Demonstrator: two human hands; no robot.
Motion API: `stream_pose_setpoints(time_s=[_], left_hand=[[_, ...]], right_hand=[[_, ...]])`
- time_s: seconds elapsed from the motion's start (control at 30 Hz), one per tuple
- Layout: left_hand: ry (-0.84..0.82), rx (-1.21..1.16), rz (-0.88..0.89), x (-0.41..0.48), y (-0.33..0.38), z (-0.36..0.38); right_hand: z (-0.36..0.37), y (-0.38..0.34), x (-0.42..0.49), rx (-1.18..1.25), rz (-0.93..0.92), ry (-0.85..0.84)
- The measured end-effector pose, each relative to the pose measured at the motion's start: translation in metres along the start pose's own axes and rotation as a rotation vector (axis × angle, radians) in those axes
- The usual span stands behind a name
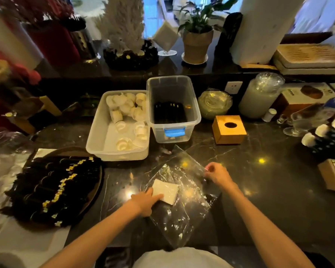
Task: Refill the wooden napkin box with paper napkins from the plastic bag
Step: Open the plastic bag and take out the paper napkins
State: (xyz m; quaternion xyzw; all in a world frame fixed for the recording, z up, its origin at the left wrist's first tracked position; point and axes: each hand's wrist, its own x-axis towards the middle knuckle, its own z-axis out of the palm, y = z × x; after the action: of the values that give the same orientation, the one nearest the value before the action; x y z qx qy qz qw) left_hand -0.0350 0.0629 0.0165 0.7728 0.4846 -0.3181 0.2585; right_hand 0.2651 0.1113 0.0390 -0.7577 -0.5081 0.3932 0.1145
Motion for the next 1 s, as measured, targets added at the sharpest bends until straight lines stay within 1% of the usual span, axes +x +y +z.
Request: stream_pose_setpoints(time_s=[0.03,0.07,0.1,0.13,0.17,0.2,0.23,0.27,0.33,0.37,0.4,0.53,0.6,0.7,0.8,0.87,0.9,0.93,0.97,1.0], left_hand=[[0.051,0.002,-0.007,-0.001,0.005,-0.013],[0.187,0.019,-0.003,-0.001,0.009,-0.028],[0.382,0.048,0.013,-0.002,0.013,-0.048],[0.585,0.080,0.067,-0.002,0.016,-0.069],[0.727,0.124,0.142,-0.003,0.019,-0.093],[0.797,0.169,0.224,-0.002,0.020,-0.115],[0.785,0.212,0.294,-0.003,0.021,-0.137],[0.705,0.204,0.348,-0.006,0.021,-0.158],[0.455,0.074,0.381,-0.016,0.017,-0.192],[0.371,0.037,0.391,-0.019,0.012,-0.203],[0.347,0.010,0.412,-0.024,0.007,-0.213],[0.441,-0.242,0.525,-0.049,-0.014,-0.244],[0.478,-0.365,0.563,-0.060,-0.017,-0.257],[0.457,-0.542,0.592,-0.066,-0.015,-0.266],[0.455,-0.574,0.608,-0.068,-0.011,-0.271],[0.503,-0.599,0.598,-0.072,-0.006,-0.276],[0.528,-0.653,0.594,-0.076,-0.001,-0.280],[0.556,-0.718,0.597,-0.080,0.005,-0.285],[0.604,-0.767,0.596,-0.083,0.015,-0.291],[0.664,-0.800,0.582,-0.085,0.027,-0.297]], right_hand=[[-0.008,-0.012,0.000,-0.035,-0.065,-0.038],[-0.015,-0.025,-0.001,-0.083,-0.132,-0.069],[-0.021,-0.039,-0.003,-0.140,-0.199,-0.087],[-0.025,-0.053,-0.006,-0.199,-0.262,-0.091],[-0.028,-0.065,-0.011,-0.258,-0.324,-0.086],[-0.030,-0.078,-0.017,-0.317,-0.385,-0.076],[-0.033,-0.088,-0.025,-0.361,-0.443,-0.063],[-0.038,-0.097,-0.033,-0.381,-0.495,-0.050],[-0.053,-0.107,-0.048,-0.341,-0.569,-0.032],[-0.064,-0.109,-0.055,-0.301,-0.592,-0.031],[-0.078,-0.109,-0.061,-0.265,-0.607,-0.032],[-0.136,-0.106,-0.080,-0.179,-0.614,-0.014],[-0.161,-0.105,-0.083,-0.181,-0.607,0.012],[-0.188,-0.104,-0.087,-0.169,-0.600,-0.012],[-0.208,-0.102,-0.092,-0.172,-0.597,-0.051],[-0.224,-0.097,-0.092,-0.213,-0.566,-0.038],[-0.234,-0.096,-0.092,-0.243,-0.547,0.005],[-0.243,-0.096,-0.090,-0.300,-0.538,0.109],[-0.250,-0.098,-0.086,-0.392,-0.535,0.281],[-0.255,-0.103,-0.081,-0.481,-0.522,0.490]])
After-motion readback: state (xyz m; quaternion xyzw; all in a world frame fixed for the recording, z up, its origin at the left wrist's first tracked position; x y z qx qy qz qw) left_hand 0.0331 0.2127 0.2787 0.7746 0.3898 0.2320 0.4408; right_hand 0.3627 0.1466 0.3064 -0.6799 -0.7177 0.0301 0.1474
